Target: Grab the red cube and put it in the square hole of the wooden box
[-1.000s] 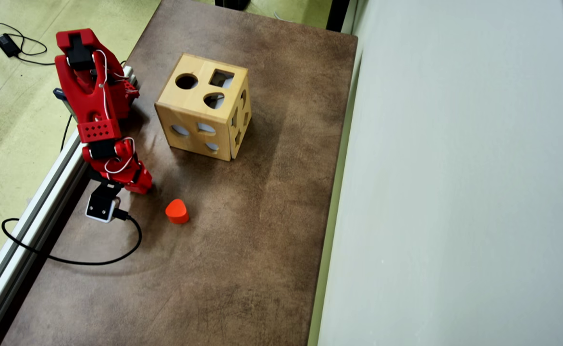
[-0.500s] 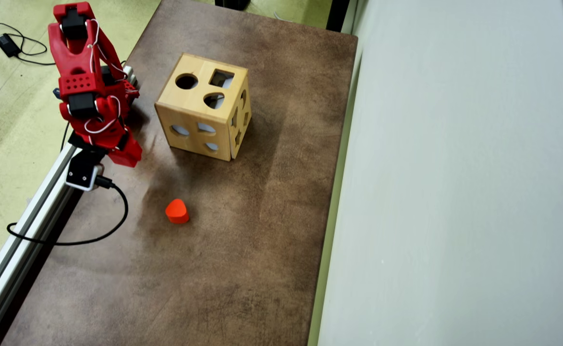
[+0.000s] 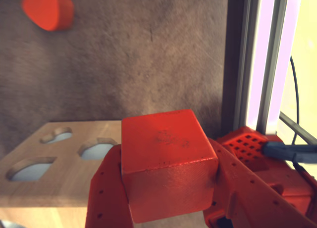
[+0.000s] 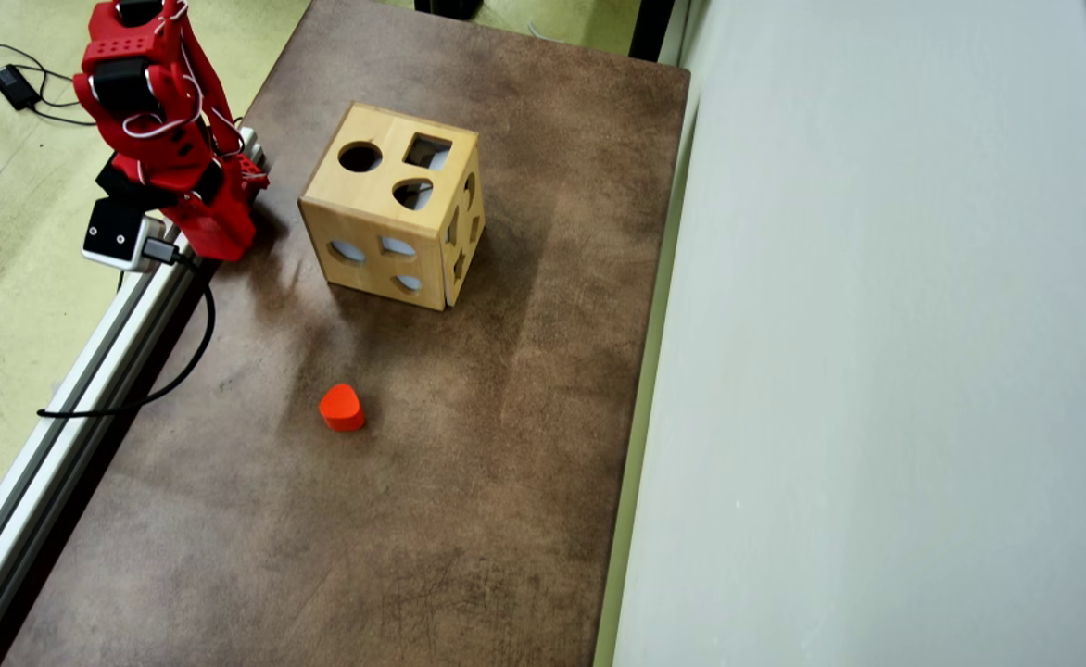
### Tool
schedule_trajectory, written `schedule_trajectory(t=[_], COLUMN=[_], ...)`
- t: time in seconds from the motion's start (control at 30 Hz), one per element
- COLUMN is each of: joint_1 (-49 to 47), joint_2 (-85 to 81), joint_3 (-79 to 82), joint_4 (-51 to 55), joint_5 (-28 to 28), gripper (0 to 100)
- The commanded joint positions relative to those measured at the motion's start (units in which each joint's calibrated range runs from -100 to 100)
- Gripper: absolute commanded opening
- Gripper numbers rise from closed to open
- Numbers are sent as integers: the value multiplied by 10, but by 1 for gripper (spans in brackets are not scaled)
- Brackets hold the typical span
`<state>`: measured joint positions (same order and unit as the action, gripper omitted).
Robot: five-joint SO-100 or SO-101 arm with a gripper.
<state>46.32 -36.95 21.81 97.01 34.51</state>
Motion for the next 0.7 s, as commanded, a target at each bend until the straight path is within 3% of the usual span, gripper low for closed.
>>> schedule_trajectory(t=[0.0, 0.27, 0.67], joint_1=[-5, -37, -258], joint_2=[-58, -83, -33], joint_3=[-14, -14, -52], joint_4=[5, 2, 5], joint_5=[-1, -9, -176], gripper=[2, 2, 2])
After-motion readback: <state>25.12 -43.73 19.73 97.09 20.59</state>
